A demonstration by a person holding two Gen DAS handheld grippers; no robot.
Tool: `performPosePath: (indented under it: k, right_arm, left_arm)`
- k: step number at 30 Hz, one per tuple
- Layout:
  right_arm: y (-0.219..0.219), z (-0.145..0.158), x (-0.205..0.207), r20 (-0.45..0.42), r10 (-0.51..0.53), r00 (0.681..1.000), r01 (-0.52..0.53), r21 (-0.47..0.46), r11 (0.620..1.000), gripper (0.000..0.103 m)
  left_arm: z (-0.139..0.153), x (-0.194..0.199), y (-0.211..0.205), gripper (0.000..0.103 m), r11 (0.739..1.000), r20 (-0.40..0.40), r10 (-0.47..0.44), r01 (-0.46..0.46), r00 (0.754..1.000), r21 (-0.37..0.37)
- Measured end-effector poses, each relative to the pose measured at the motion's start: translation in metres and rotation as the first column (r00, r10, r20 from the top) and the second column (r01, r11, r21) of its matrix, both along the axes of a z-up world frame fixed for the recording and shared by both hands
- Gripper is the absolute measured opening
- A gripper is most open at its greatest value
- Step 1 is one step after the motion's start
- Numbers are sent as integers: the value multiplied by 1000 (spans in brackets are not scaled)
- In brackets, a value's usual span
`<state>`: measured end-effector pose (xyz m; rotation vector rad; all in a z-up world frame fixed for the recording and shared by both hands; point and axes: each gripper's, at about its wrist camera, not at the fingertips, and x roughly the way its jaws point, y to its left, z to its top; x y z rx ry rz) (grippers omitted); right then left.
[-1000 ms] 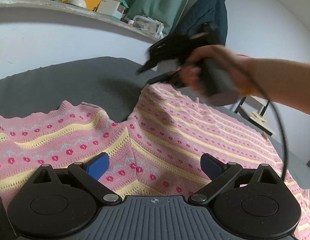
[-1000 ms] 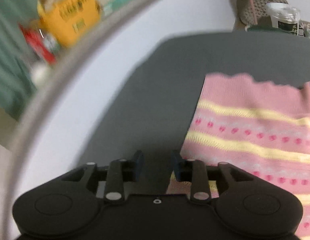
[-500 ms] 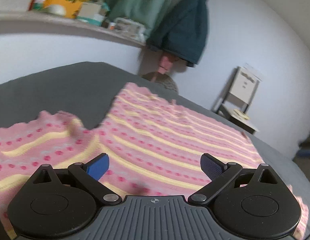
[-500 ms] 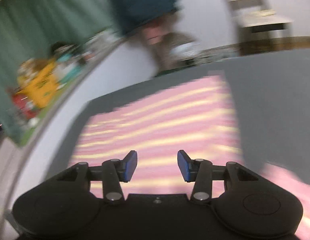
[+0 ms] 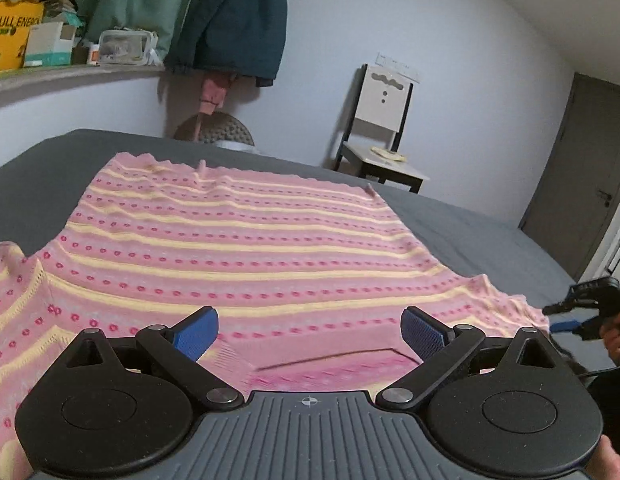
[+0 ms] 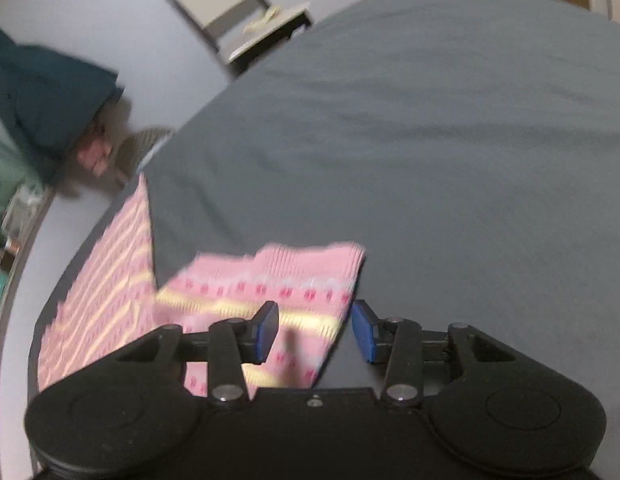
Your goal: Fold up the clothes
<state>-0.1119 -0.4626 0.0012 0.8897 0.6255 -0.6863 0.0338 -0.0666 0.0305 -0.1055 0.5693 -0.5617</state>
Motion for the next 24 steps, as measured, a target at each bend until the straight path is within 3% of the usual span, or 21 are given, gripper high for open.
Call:
performPosePath:
  k: [4, 5, 9, 12, 13, 17, 19, 21, 24]
  right_arm:
    - [-14, -14, 1, 25, -23, 999, 21, 57, 998, 36]
    - [-17, -18, 3, 39, -17, 999, 14, 78, 997, 34]
    - [-26, -28, 2, 85, -49, 995, 40, 105, 994, 9]
    - [-30, -33, -2, 139, -93, 986, 74, 140, 987, 6]
    - [-30, -33, -4, 154, -99, 983, 77, 141, 987, 6]
    - [-21, -25, -4, 196, -41, 980, 19, 112, 994, 10]
    - [-19, -26, 1, 151, -41, 988, 26, 105, 994, 27]
    - [-20, -27, 2, 118, -56, 991, 44, 105, 993, 37]
    - [-20, -26, 0, 105, -78, 991, 68, 95, 993, 36]
  left_arm:
    - [8, -16, -25, 98, 993, -7, 95, -94, 995, 70]
    - [7, -19, -32, 98, 992, -30, 100, -97, 995, 83]
    - [4, -26, -65, 98, 990, -71, 43, -33, 997, 137]
    - [7, -35, -87, 98, 981, -33, 60, -53, 998, 186]
    - [8, -38, -93, 98, 979, -23, 64, -59, 998, 198]
    - [6, -38, -105, 98, 984, -78, -47, 60, 996, 169]
    - [1, -37, -105, 98, 985, -84, -62, 74, 995, 153]
    - [-3, -36, -106, 98, 978, -78, -64, 78, 995, 192]
    - [-6, -35, -105, 98, 960, -21, -25, 30, 999, 279]
